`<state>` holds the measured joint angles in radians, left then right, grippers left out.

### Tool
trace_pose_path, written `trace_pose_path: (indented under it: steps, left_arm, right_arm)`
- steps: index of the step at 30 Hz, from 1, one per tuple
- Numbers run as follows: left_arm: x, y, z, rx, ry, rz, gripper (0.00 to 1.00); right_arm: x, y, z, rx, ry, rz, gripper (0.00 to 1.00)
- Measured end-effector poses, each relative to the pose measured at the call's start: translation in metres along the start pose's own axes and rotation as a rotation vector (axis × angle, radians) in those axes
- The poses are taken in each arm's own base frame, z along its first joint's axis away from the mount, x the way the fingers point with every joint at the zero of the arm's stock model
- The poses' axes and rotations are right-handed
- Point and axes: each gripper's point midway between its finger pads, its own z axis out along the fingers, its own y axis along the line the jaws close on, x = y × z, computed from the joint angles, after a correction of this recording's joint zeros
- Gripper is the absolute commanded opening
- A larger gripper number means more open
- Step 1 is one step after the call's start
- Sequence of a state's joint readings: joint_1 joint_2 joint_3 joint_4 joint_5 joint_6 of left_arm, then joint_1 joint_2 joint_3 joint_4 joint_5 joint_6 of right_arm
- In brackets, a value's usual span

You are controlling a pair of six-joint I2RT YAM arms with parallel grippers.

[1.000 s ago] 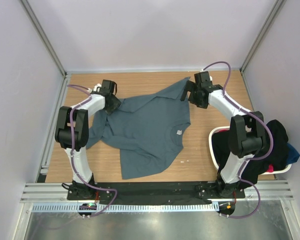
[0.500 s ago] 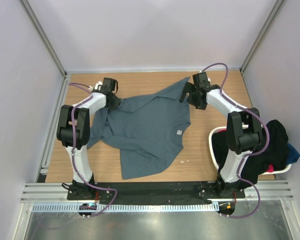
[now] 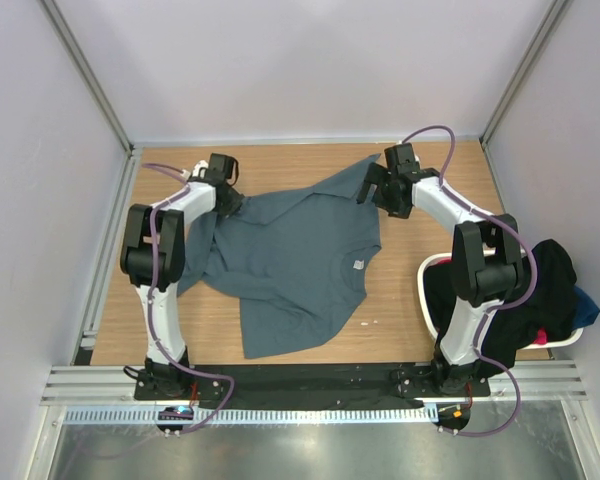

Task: Fold and stack the t-shirts
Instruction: Flatten the tshirt out

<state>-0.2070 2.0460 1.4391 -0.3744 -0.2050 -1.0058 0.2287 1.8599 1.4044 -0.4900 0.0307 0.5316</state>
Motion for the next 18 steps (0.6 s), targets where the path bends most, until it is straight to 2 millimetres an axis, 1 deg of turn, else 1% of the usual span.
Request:
trace_pose_path:
  steps: [3, 6, 7, 13, 18]
  left_arm:
    - [-0.007, -0.006, 0.007, 0.008, -0.008, 0.001, 0.00]
    - [-0.021, -0.012, 0.006, 0.025, -0.028, -0.007, 0.00]
    - [-0.028, -0.014, 0.005, 0.031, -0.040, -0.016, 0.00]
    - [-0.083, -0.020, -0.001, 0.056, -0.149, -0.076, 0.00]
    - [-0.135, -0.029, -0.010, 0.085, -0.283, -0.142, 0.00]
  right_arm:
    - [0.002, 0.006, 0.002, -0.029, 0.011, 0.003, 1.00]
    - [0.008, 0.011, 0.005, -0.037, 0.025, -0.008, 1.00]
    - [0.012, 0.014, 0.006, -0.041, 0.033, -0.016, 1.00]
    - [0.034, 0.034, 0.010, -0.064, 0.066, -0.079, 0.99]
    - [0.052, 0.045, 0.015, -0.081, 0.104, -0.130, 0.97]
